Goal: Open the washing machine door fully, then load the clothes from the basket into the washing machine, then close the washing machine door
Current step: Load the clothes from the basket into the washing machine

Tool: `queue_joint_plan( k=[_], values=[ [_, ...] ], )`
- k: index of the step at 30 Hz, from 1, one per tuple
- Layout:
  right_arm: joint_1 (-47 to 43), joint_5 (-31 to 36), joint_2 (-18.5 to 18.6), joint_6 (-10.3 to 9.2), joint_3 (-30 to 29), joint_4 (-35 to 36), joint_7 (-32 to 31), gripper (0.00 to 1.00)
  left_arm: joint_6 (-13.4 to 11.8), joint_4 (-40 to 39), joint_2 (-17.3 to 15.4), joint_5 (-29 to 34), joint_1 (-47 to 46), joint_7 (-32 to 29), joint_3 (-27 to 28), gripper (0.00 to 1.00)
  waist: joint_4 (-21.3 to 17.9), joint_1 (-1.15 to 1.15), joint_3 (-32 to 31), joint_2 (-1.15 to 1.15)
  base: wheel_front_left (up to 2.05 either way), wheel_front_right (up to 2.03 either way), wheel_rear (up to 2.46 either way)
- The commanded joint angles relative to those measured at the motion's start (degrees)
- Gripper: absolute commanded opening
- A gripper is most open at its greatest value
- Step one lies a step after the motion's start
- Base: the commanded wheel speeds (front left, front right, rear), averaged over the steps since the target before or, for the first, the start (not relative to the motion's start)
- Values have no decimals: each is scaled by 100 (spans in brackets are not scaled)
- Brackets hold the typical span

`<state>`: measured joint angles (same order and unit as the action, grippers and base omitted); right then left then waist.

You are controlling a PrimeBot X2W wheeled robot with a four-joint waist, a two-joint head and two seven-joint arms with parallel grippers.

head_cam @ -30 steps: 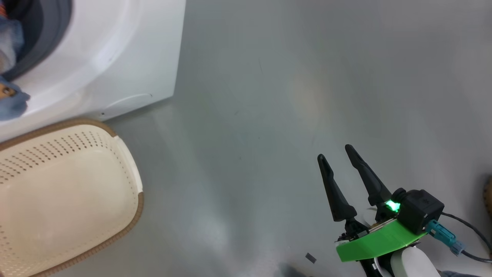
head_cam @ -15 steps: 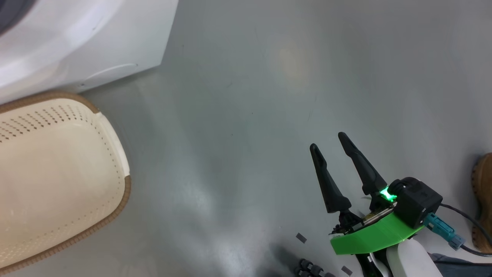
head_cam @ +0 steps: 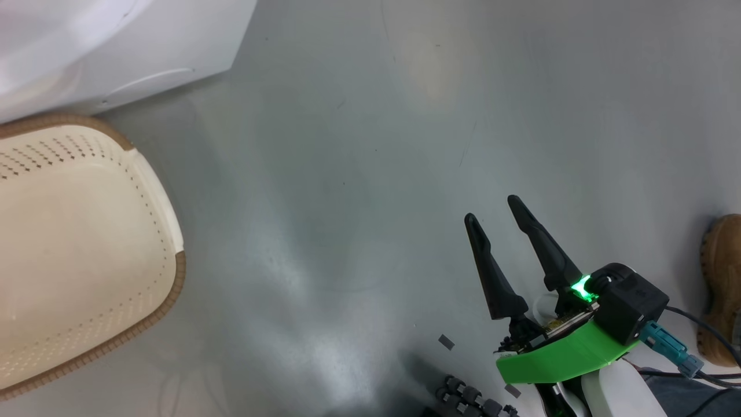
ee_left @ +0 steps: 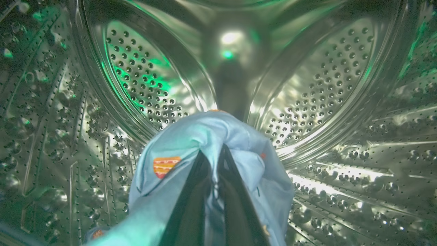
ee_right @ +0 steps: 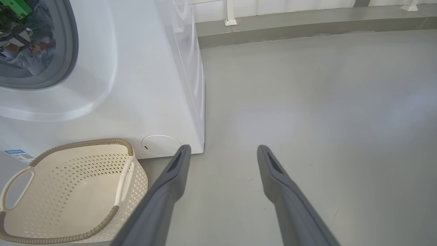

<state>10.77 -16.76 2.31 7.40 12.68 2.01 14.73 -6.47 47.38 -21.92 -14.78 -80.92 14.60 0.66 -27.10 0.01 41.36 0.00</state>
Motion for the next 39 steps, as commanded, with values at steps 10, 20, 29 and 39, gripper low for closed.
queue_joint_plan(
  k=[10, 20, 29, 39],
  values=[
    [-94, -40, 57, 9, 128, 216, 27, 100, 111, -187, -277, 54, -382, -36, -80, 0, -9, -1, 200, 0, 0, 0, 0],
    [-184, -71, 57, 9, -34, 277, 27, 100, 48, -598, -307, 124, -426, 38, 175, 0, -15, -1, 312, 0, 0, 0, 0],
    [-111, -104, 57, 9, 36, 200, 27, 100, 107, 632, -388, 267, -787, 24, -61, 0, -1, -1, 244, 0, 0, 0, 0],
    [-90, -70, 57, 9, 51, 150, 27, 100, -44, 1674, -319, 318, -1106, -252, -233, 100, 90, -1, 94, 0, 0, 0, 0]
  ],
)
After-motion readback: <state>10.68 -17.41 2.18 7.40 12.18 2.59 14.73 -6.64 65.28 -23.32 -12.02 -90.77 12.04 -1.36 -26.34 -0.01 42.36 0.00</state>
